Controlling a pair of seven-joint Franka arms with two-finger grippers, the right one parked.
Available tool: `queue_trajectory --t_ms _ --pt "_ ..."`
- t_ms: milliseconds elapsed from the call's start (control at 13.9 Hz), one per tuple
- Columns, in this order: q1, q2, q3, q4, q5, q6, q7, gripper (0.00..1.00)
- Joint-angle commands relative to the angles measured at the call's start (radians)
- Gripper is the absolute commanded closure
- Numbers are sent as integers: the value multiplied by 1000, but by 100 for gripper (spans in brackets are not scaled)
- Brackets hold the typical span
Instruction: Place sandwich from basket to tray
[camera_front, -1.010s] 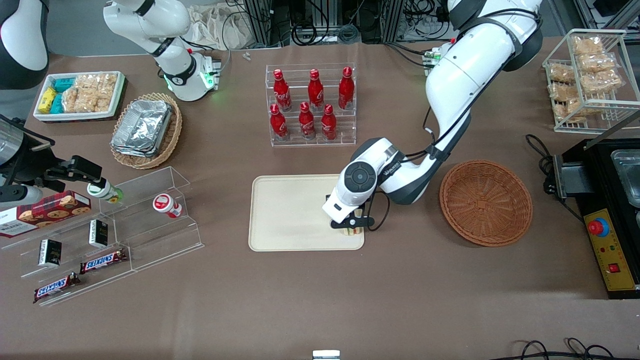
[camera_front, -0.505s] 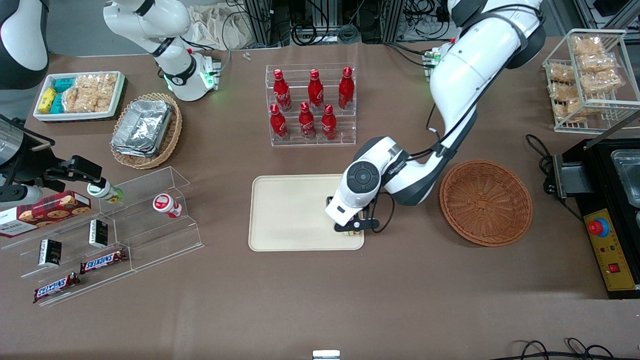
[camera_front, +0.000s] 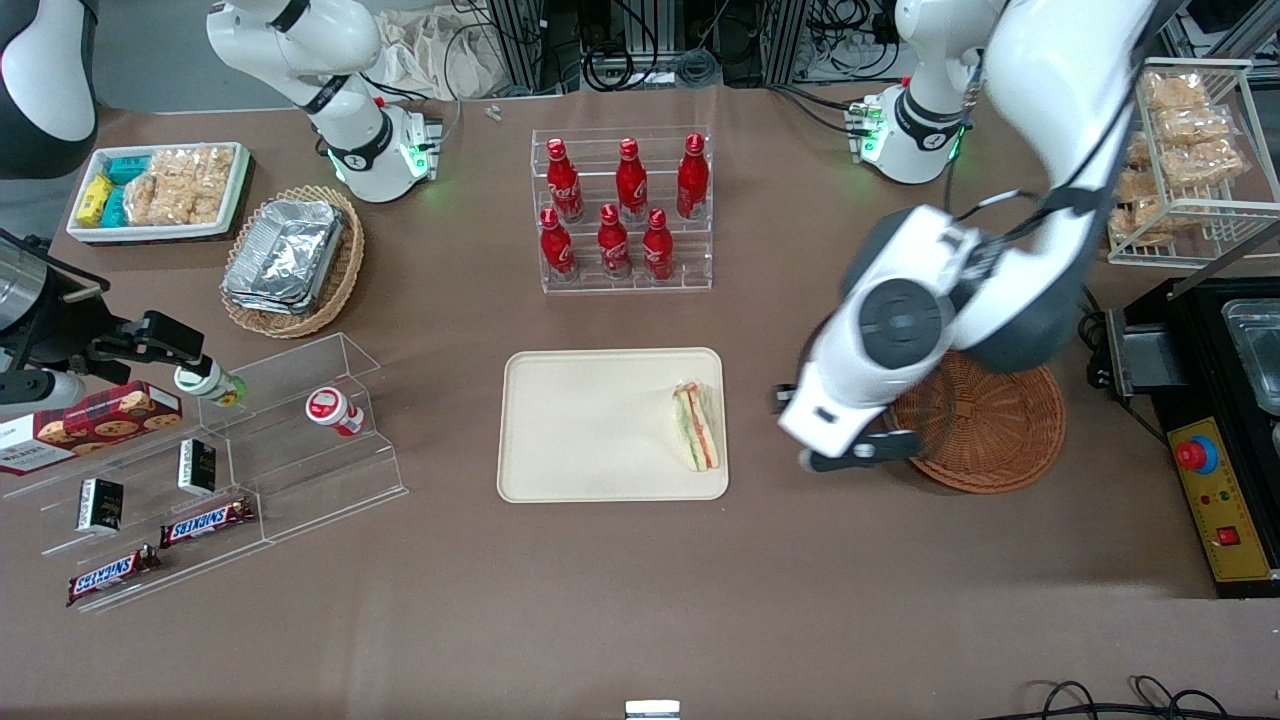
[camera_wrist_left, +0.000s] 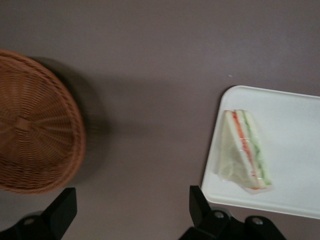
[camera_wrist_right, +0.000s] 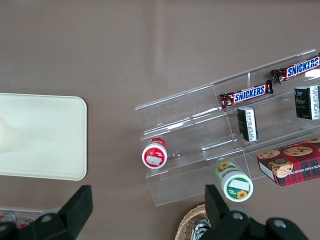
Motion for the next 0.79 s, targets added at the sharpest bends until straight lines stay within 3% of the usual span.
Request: queue_trajectory --t_ms 0,216,361,722 --pt "68 -141 17 -123 -49 -4 126 0" --pt "31 -264 199 -214 -139 4 339 0" --pt "-39 -340 343 -289 -158 13 436 0" --pt "-33 -477 468 -492 -159 129 677 0"
